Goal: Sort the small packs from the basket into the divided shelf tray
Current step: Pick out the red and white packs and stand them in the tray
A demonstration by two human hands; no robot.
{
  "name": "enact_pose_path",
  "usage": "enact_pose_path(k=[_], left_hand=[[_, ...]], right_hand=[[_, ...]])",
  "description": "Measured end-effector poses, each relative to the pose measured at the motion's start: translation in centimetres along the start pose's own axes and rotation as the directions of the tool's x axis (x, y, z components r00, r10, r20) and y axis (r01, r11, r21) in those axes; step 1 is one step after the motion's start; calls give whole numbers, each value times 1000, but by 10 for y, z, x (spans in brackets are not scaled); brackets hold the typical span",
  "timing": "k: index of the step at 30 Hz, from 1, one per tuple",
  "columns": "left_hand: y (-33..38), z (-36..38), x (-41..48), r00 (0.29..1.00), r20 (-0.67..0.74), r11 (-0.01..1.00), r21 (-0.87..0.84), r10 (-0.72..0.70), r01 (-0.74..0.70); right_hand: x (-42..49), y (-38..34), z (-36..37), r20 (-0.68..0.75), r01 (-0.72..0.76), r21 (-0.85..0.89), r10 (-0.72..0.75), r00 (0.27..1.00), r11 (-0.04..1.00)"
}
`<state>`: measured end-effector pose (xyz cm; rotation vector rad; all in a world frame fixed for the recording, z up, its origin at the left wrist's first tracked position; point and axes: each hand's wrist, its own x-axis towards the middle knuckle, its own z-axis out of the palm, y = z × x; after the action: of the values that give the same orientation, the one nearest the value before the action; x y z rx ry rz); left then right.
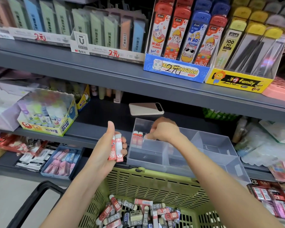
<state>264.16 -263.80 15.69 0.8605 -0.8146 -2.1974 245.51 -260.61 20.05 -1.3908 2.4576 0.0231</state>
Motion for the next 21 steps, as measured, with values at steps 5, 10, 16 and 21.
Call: enact_pose_path(k=[5, 10, 16, 21], left_hand=[[2, -1, 1, 1000, -9, 1000, -3, 7, -7], [1, -1, 1, 1000, -12, 1000, 0, 13, -13], [0, -1, 1, 1000, -23, 1000, 13, 6, -6], [1, 1, 0, 1000, -26, 1000, -13, -5, 5]], right_hand=[[-1, 5, -11, 127, 56, 183, -80, 989, 982], [4, 2, -10, 114, 54, 113, -67, 991, 992], [10, -8, 2, 201, 161, -37, -151, 968, 986], [13, -7, 4, 213, 160, -34, -149, 966, 987]])
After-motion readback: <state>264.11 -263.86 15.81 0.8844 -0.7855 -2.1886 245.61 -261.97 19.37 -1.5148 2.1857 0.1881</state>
